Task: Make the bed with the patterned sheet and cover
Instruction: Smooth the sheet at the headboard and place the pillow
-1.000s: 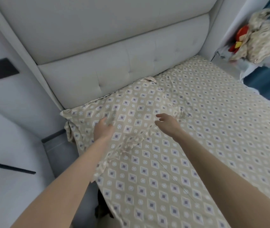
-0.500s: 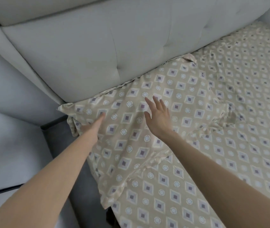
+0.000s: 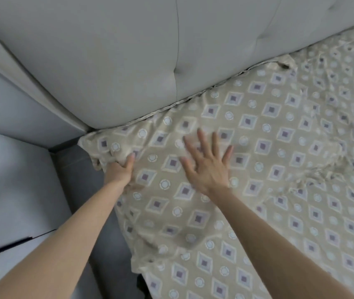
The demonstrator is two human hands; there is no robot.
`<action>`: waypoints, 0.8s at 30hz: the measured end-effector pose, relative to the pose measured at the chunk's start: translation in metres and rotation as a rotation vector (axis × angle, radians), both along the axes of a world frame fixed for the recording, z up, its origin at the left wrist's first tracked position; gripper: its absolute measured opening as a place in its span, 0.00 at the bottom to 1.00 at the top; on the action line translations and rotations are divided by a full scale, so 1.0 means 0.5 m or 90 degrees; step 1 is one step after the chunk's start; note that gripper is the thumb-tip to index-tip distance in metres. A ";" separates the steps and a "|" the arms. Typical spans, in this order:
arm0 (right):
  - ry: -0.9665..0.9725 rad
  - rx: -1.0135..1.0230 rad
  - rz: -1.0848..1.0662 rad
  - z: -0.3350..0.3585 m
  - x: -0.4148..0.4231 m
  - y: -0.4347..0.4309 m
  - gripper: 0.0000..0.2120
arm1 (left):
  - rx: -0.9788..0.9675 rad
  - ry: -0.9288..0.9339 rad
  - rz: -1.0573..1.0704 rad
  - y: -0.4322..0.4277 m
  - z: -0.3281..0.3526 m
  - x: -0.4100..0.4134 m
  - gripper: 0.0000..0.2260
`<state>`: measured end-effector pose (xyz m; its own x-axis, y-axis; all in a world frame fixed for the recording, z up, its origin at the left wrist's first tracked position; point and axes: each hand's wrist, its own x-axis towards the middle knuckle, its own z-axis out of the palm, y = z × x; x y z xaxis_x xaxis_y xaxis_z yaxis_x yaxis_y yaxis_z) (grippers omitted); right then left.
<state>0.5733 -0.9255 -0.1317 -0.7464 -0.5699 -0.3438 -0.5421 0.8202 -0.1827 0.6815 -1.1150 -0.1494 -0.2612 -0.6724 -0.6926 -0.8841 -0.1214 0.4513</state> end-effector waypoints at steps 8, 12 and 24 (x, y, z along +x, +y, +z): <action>0.015 -0.044 0.012 -0.021 0.017 -0.021 0.27 | -0.180 -0.005 0.034 -0.034 0.013 0.014 0.25; -0.165 0.099 0.091 -0.054 0.052 -0.042 0.28 | -0.186 0.025 0.006 -0.028 0.040 0.006 0.24; -0.011 -0.182 -0.114 0.292 0.116 0.133 0.21 | -0.214 0.216 -0.228 0.142 0.309 0.072 0.20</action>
<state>0.6316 -0.8592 0.0143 -0.8391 -0.5051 -0.2021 -0.3885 0.8163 -0.4274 0.7175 -1.0441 0.0049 -0.6819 -0.6691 -0.2956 -0.6435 0.3565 0.6774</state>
